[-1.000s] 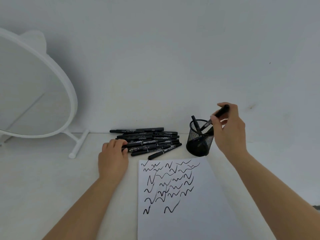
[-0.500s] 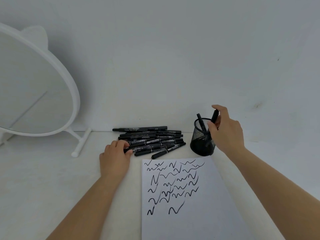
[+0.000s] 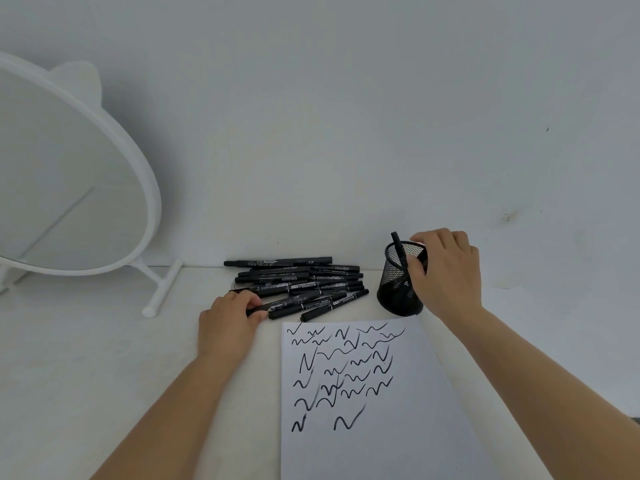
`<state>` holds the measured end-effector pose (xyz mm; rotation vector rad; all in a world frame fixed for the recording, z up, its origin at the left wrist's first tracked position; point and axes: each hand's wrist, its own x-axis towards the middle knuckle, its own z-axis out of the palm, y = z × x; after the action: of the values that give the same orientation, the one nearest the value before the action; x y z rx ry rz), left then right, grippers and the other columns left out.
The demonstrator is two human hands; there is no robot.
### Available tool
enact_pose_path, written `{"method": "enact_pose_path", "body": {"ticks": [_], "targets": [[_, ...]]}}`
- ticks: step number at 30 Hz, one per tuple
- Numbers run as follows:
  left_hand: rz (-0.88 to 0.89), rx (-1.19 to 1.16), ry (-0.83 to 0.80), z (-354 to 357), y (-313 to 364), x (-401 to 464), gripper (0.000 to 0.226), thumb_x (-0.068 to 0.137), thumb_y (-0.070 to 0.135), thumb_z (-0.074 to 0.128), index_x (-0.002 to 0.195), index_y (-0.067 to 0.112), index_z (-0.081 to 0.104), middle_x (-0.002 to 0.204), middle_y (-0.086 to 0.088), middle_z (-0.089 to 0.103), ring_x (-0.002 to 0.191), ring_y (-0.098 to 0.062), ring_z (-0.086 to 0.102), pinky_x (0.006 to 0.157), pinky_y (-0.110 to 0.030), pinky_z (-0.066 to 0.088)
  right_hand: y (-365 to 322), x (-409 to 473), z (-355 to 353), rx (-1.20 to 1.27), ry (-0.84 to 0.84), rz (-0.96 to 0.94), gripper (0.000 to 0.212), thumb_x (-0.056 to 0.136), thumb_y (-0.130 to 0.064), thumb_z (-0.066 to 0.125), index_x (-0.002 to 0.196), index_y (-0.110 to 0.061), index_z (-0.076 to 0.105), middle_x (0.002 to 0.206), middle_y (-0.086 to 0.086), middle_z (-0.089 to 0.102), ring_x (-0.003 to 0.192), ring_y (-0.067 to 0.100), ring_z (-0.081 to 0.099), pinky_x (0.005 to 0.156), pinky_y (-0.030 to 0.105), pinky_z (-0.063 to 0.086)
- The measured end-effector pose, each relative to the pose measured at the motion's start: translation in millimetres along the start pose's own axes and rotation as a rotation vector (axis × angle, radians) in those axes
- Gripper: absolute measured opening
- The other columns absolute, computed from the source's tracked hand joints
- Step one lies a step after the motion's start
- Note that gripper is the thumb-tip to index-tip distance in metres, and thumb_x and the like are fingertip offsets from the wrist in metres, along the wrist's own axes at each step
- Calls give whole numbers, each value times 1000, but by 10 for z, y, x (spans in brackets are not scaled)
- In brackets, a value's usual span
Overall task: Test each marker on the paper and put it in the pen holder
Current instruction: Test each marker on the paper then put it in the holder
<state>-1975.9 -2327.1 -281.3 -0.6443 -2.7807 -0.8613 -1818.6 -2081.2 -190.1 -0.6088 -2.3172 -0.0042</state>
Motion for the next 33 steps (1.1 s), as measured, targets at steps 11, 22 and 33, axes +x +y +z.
{"method": "enact_pose_path", "body": {"ticks": [11, 22, 33], "targets": [[90, -510, 79, -433, 345, -346, 12, 87, 20, 61, 87, 32, 59, 91, 6, 63, 78, 1, 54, 69, -10, 37, -415, -591, -441, 689, -309, 113, 11, 89, -18, 56, 86, -27, 60, 73, -11, 62, 72, 10, 56, 69, 24, 42], [375, -451, -272, -670, 820, -1240, 6, 82, 34, 63, 75, 34, 62, 62, 12, 60, 51, -4, 49, 50, -13, 36, -778, -1206, -611, 1475, -637, 866, 38, 91, -30, 52, 60, -13, 67, 43, 5, 49, 36, 14, 39, 38, 20, 28], [630, 10, -178, -786, 936, -1512, 27, 96, 37, 38, 93, 19, 57, 74, 10, 52, 63, -17, 45, 57, -27, 30, -608, -1223, -796, 1479, -690, 900, 44, 86, -9, 46, 45, -8, 63, 38, 13, 48, 29, 16, 32, 32, 17, 22]]}}
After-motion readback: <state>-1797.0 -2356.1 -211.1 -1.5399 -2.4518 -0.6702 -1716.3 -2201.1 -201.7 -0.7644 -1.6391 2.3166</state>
